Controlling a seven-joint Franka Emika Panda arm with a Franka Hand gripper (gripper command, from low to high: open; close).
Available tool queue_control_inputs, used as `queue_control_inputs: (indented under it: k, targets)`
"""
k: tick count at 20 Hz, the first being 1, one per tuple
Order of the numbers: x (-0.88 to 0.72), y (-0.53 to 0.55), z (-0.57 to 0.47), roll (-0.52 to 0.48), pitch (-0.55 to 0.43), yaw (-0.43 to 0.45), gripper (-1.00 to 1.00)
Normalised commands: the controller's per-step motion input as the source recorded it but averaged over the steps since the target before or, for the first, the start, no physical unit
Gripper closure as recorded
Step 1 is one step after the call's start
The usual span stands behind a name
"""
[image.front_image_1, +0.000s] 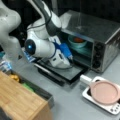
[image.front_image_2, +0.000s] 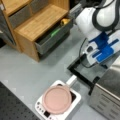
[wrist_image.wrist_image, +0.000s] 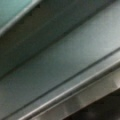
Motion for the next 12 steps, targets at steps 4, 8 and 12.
queue_control_inputs:
  k: [4, 8, 12]
  targets:
    - [0.09, -0.01, 0.10, 0.199, -0.009, 0.010, -1.00]
    - [0.09, 0.02, 0.05, 0.145, -0.018, -0.024, -1.00]
    - [0.13, 0.09, -0.02, 0.126, -0.030, -0.052, -1.00]
